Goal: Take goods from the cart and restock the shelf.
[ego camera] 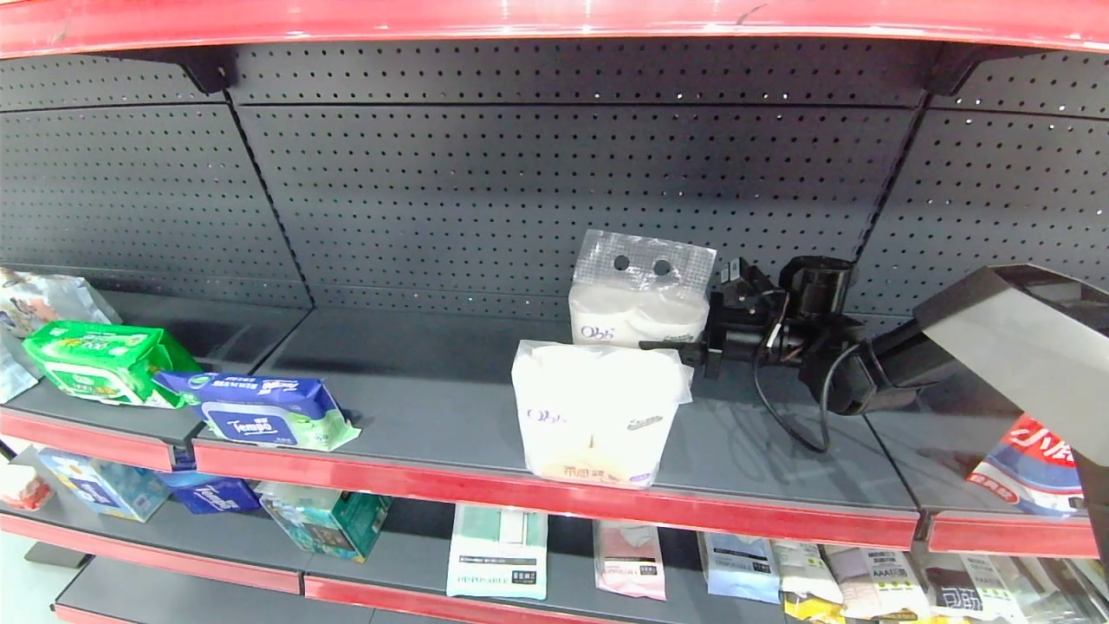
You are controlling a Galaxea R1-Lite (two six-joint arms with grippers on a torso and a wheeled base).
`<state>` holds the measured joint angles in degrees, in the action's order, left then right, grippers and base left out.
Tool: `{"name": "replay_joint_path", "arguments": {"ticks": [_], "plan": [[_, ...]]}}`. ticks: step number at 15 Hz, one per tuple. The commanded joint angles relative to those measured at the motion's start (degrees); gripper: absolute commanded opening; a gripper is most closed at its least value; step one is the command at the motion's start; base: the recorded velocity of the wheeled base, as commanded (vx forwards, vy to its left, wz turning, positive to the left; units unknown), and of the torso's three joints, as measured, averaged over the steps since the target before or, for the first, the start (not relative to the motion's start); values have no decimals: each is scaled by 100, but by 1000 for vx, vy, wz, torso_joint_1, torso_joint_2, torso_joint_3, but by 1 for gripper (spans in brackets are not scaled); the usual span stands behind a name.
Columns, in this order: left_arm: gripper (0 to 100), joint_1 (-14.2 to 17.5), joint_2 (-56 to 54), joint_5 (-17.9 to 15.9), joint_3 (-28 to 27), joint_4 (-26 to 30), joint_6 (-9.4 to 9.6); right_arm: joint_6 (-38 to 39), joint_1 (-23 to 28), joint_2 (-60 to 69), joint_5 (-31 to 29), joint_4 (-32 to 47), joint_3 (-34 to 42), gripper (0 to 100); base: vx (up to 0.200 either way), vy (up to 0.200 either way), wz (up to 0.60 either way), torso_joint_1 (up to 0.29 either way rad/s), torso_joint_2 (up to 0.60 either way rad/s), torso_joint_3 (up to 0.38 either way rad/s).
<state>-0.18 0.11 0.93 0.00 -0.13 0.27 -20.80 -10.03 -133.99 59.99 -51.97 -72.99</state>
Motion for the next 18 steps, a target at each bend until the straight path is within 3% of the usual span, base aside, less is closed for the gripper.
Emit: {"name": "replay_joint_path", "arguments": {"ticks": [1, 6, 7, 18], "plan": [[100, 1, -2, 4, 0, -4, -9, -3, -43, 22, -40, 3, -5, 0, 0, 0, 0, 0, 0, 0], [100, 1, -2, 4, 0, -4, 0, -12, -51, 13, -102, 3, 21, 0, 0, 0, 0, 0, 0, 0], [100, 1, -2, 4, 0, -4, 0, -12, -51, 13, -145, 3, 12, 100, 0, 0, 0, 0, 0, 0], [100, 1, -2, 4, 0, -4, 0, -153, 239, 373, -189, 380, 592, 100, 0, 0, 0, 0, 0, 0]]}}
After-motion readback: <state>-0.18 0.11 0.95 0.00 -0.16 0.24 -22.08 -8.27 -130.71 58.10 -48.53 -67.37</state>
